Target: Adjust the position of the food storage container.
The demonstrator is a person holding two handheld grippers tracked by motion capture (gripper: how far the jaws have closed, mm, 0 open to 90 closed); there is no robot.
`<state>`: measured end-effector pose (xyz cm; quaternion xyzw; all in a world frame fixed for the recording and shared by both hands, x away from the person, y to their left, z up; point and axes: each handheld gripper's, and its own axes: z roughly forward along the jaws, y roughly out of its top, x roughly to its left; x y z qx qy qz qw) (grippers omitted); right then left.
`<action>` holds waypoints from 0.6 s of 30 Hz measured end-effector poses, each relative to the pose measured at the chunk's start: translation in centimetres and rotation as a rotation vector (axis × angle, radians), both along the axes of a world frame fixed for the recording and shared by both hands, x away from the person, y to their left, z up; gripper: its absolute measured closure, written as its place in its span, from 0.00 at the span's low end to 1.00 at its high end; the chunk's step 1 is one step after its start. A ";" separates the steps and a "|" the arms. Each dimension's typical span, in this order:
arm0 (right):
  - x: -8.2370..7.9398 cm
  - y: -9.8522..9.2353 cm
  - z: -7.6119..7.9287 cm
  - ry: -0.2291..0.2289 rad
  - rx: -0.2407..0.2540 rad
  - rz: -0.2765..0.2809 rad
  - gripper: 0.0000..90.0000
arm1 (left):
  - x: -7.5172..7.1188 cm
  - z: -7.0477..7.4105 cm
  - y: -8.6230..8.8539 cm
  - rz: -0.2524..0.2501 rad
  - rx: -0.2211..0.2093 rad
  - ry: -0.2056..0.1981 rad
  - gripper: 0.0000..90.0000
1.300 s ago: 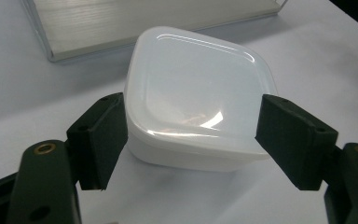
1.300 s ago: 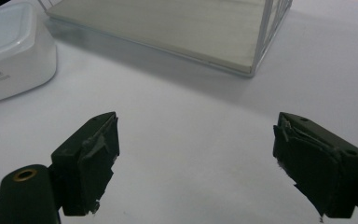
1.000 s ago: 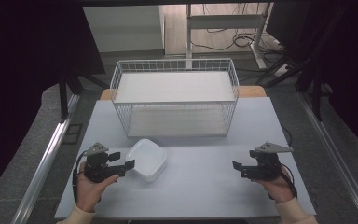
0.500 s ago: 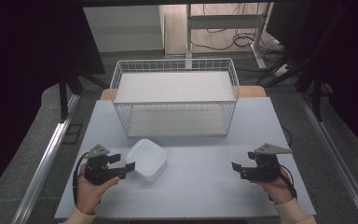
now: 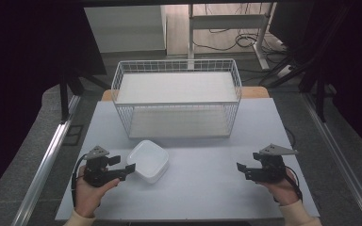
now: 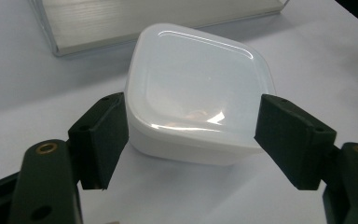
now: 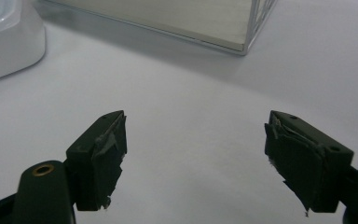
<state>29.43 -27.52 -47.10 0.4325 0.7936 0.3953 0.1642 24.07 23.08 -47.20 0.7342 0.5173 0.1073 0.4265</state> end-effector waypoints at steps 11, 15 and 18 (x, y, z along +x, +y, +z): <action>0.1 -0.1 0.1 0.009 0.005 0.001 0.23 | 0.2 0.0 0.4 0.089 0.016 0.093 0.28; 0.2 0.0 -0.1 0.014 -0.007 0.003 0.24 | 0.8 -0.3 0.1 0.109 0.034 0.109 0.29; 0.2 -0.1 -0.1 0.019 -0.009 -0.002 0.24 | 0.9 -0.5 0.3 0.120 0.036 0.120 0.31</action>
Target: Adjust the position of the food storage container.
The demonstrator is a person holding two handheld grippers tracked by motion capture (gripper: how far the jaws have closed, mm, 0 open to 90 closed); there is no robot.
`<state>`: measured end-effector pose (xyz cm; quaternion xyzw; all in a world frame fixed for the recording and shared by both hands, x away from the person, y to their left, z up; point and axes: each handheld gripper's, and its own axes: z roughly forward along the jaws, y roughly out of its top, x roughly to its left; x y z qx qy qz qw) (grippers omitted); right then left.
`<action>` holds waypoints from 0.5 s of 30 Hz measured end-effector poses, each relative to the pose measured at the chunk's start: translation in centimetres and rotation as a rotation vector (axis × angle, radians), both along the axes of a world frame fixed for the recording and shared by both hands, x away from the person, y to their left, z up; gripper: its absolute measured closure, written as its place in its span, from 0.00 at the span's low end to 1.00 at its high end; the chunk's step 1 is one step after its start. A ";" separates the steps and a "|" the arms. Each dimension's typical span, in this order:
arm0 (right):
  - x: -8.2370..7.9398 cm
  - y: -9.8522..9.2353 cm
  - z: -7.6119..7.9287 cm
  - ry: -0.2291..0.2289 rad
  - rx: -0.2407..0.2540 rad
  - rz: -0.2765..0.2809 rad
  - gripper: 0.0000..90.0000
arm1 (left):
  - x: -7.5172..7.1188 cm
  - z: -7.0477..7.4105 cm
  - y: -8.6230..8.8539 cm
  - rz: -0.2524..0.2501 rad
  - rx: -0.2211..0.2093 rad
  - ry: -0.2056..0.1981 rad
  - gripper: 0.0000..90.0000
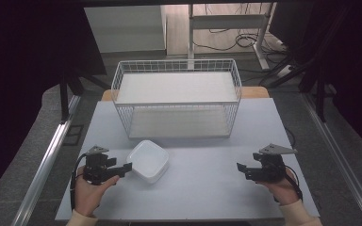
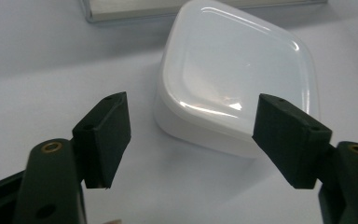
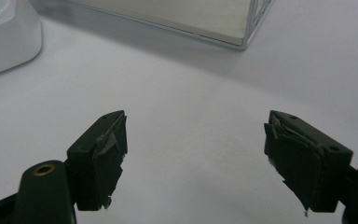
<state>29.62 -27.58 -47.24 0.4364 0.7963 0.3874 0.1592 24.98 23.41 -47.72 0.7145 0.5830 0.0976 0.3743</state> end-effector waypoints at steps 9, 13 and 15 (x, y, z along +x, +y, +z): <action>0.1 -0.2 0.1 0.012 0.021 -0.012 0.26 | 0.2 -0.9 1.1 0.037 0.028 0.071 0.73; 0.1 -0.2 0.1 0.013 0.023 -0.011 0.26 | 0.2 -1.5 1.3 0.026 0.019 0.098 0.89; 0.1 -0.2 0.0 0.013 0.022 -0.011 0.26 | 0.3 -1.6 1.2 0.020 0.016 0.100 0.92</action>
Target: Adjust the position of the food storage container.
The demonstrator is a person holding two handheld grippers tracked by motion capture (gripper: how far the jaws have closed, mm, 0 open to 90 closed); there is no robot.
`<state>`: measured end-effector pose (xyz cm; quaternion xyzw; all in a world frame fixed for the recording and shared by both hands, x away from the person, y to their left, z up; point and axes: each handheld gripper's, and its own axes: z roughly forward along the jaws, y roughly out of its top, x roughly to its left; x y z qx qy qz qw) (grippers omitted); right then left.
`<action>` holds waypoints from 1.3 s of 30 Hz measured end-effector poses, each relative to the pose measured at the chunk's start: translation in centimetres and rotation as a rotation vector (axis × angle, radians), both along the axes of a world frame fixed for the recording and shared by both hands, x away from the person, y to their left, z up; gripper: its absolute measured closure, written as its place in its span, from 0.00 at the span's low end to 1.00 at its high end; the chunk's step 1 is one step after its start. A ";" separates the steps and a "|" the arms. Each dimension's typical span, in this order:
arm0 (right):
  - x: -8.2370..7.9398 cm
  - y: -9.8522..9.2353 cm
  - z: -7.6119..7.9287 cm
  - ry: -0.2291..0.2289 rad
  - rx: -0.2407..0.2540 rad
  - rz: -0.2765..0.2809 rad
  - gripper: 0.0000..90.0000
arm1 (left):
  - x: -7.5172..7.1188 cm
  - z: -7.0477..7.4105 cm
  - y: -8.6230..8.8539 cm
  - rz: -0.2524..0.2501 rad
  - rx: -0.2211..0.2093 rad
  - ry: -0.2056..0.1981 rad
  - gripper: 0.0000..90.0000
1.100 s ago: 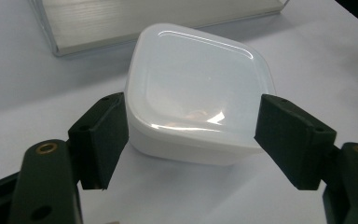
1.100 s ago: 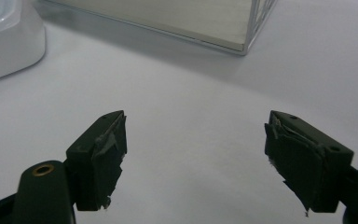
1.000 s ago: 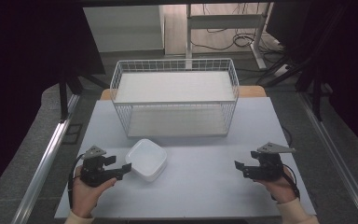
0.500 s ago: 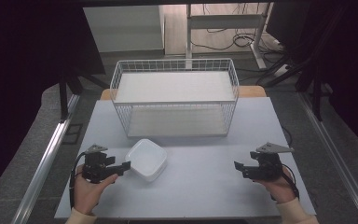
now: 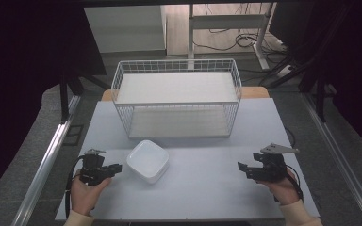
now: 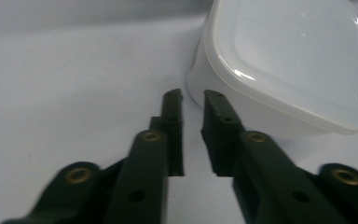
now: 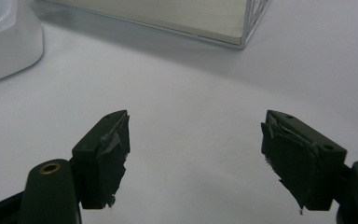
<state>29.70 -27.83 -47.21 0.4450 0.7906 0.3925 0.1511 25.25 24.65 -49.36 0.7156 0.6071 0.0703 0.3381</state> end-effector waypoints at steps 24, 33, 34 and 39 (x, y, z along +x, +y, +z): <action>-0.2 0.4 0.1 0.026 0.016 0.024 0.27 | 3.9 -1.0 -2.1 -0.035 0.027 0.040 0.99; -0.1 0.0 0.0 0.022 0.012 0.016 0.27 | 5.3 -0.9 -3.5 -0.064 0.019 0.047 0.99; -0.1 0.0 0.1 0.021 0.012 0.015 0.27 | 5.5 -0.9 -3.7 -0.066 0.013 0.046 0.99; -0.1 0.0 0.1 0.021 0.014 0.012 0.27 | 6.1 -0.9 -4.4 -0.083 0.014 0.048 0.99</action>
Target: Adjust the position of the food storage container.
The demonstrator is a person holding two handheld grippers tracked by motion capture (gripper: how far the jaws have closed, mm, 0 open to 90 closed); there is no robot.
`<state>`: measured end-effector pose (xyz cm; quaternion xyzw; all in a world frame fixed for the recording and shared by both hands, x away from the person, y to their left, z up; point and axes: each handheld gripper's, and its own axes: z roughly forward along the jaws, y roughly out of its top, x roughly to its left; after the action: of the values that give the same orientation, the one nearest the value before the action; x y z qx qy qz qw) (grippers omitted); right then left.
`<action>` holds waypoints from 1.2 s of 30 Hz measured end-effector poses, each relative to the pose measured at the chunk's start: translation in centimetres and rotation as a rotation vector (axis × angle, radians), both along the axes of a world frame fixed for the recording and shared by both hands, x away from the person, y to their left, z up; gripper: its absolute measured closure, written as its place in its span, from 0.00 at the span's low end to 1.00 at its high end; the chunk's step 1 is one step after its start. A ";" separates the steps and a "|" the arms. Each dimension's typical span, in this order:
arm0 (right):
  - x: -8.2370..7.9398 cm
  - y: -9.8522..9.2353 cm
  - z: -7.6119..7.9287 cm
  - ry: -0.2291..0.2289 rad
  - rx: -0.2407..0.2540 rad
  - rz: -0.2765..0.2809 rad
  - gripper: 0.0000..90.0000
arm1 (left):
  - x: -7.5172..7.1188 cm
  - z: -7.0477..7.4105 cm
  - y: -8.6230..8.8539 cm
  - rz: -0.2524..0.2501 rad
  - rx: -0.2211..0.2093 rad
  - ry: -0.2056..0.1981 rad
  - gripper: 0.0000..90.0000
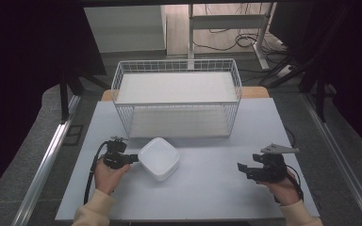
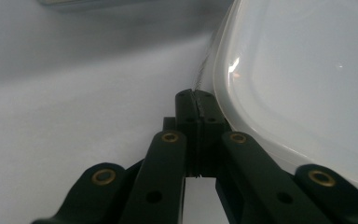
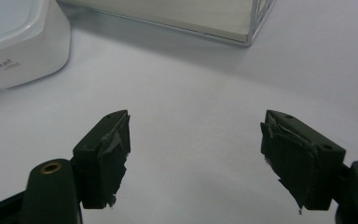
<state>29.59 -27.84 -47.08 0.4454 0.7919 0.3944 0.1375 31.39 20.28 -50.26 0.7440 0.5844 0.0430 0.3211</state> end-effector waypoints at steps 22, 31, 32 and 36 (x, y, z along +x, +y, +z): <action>0.1 -0.1 -0.1 0.002 -0.007 -0.002 0.27 | 3.1 -0.3 -4.3 -0.068 -0.027 -0.002 0.99; 0.1 -0.1 -0.3 0.005 -0.010 -0.004 0.27 | 4.6 -0.3 -7.1 -0.128 -0.040 -0.021 0.99; 0.1 -0.1 -0.3 0.005 -0.010 -0.004 0.27 | 4.6 -0.3 -7.1 -0.128 -0.040 -0.021 0.99; 0.1 -0.1 -0.3 0.005 -0.011 -0.005 0.27 | 4.9 -0.2 -8.3 -0.152 -0.046 -0.021 0.99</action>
<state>29.71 -27.94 -47.33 0.4479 0.7931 0.3887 0.1389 36.32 11.95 -50.44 0.7781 0.5238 0.0130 0.3465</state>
